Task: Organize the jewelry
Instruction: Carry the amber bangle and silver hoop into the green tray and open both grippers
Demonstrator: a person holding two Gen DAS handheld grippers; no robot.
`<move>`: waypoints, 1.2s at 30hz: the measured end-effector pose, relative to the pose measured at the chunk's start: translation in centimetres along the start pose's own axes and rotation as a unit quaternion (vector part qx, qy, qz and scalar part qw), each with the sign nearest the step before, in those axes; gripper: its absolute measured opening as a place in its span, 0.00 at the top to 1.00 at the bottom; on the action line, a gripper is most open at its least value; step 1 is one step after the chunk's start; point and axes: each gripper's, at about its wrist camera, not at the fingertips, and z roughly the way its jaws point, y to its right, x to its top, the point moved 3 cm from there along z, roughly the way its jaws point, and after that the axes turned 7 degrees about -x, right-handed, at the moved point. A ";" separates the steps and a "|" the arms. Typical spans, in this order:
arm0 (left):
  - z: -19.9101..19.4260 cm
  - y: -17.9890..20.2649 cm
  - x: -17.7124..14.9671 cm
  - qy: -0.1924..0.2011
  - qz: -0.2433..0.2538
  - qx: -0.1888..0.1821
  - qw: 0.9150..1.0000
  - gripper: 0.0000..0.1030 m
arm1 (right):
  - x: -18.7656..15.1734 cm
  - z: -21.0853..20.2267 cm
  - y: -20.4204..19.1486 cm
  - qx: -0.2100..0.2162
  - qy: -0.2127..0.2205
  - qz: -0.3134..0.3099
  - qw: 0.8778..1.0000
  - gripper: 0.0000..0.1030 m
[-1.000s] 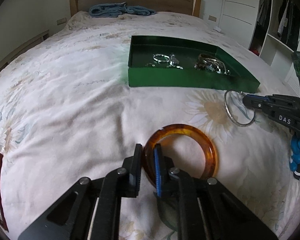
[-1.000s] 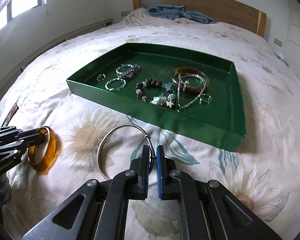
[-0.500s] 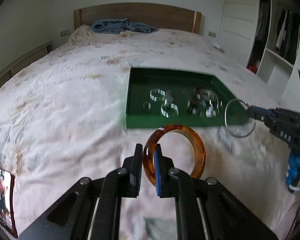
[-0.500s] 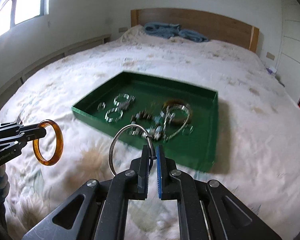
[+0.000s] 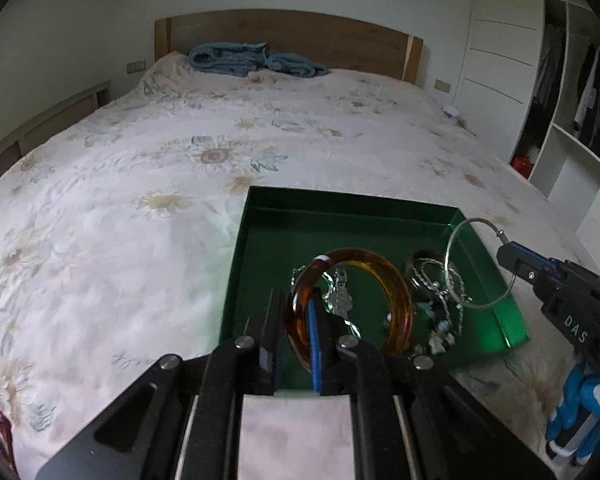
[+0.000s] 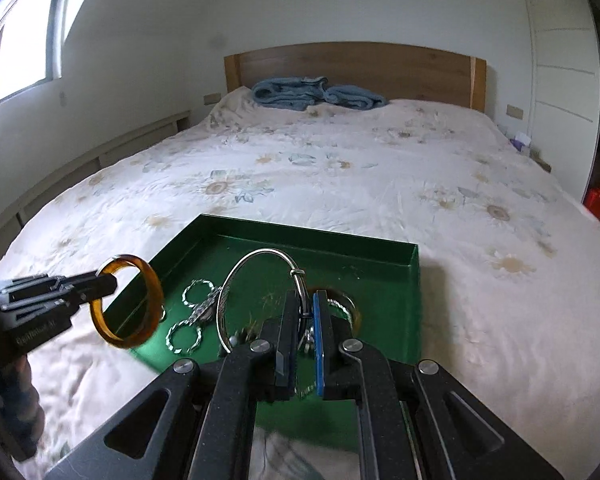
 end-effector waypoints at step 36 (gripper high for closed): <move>4.2 -0.4 -0.1 -0.029 -0.002 0.025 0.999 0.68 | -0.4 4.7 1.4 -0.019 -0.088 0.052 0.995 0.41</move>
